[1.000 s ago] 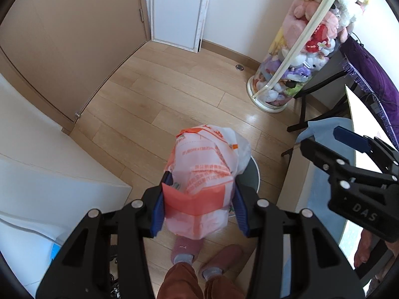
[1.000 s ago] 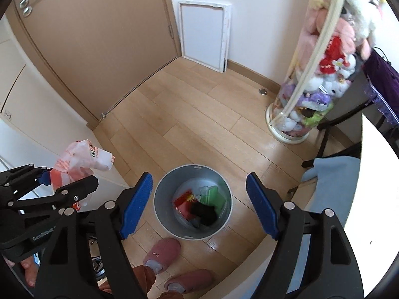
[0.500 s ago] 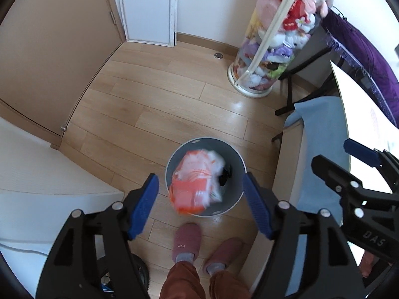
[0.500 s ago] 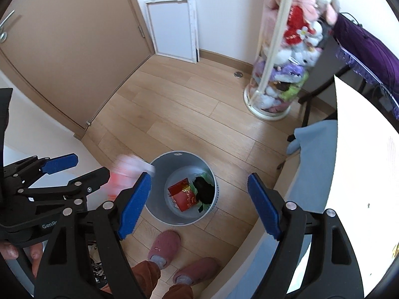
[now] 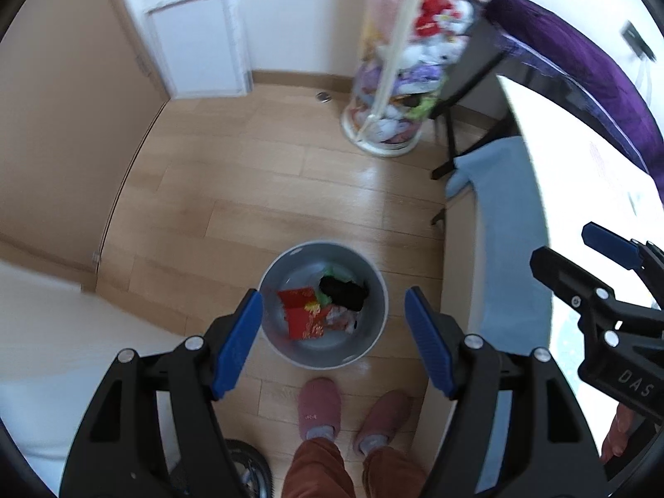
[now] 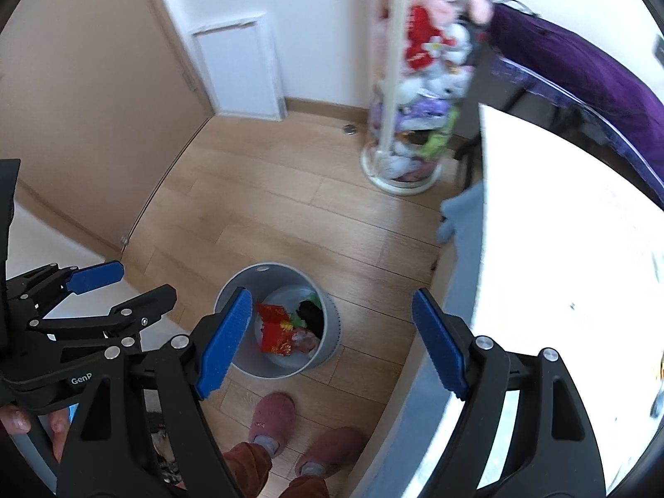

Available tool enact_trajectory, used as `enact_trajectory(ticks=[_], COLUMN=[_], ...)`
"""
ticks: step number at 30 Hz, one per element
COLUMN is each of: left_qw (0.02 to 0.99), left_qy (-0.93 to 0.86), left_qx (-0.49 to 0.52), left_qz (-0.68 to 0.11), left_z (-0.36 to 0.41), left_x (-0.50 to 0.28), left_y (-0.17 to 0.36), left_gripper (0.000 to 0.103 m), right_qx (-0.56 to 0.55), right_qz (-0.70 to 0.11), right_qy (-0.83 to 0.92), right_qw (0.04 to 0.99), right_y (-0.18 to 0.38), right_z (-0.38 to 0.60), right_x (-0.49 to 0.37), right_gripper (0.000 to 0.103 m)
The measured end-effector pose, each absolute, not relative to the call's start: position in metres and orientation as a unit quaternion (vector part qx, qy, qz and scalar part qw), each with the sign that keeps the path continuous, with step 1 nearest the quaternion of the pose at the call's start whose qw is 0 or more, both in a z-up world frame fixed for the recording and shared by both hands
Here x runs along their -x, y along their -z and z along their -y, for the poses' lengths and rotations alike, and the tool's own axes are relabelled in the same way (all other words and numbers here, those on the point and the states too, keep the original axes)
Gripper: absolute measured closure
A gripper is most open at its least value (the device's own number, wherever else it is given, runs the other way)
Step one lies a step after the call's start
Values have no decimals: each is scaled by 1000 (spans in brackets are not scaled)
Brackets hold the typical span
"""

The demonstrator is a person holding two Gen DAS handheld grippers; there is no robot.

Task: Collect trash
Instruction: 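Move both open tools back over the bed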

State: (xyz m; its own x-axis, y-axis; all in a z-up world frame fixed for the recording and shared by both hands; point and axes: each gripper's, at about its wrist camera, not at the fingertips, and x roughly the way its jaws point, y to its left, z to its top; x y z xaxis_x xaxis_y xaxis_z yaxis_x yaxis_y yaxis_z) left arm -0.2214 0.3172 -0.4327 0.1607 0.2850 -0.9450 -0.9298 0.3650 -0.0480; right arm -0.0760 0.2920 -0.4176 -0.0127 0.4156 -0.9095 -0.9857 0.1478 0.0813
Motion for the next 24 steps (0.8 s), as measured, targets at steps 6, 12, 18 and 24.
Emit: enact_trajectory(ticks=[6,12,18,24], left_qw=[725,769,811,839], left_qy=[-398,-336,-266,-201], left_qx=[292,237,183,138], left_qz=[-480,-490,-488,-486], left_z=[-309,-289,-257,-223], left_x=[182,131,74,10], left_y=[411,385,360,347], left_gripper=[28,24,23,23], right_qx=[282,226,171,121], right_qz=[-450,-462,-471,-463], right_qy=[-510,-435,-338,-258], right_qw=[677,739,796,839], right_y=[395,367,345,327], right_z=[-257,-200,-129,-61], right_x=[44,8,-34,-80], right_gripper=[26,26,26,26])
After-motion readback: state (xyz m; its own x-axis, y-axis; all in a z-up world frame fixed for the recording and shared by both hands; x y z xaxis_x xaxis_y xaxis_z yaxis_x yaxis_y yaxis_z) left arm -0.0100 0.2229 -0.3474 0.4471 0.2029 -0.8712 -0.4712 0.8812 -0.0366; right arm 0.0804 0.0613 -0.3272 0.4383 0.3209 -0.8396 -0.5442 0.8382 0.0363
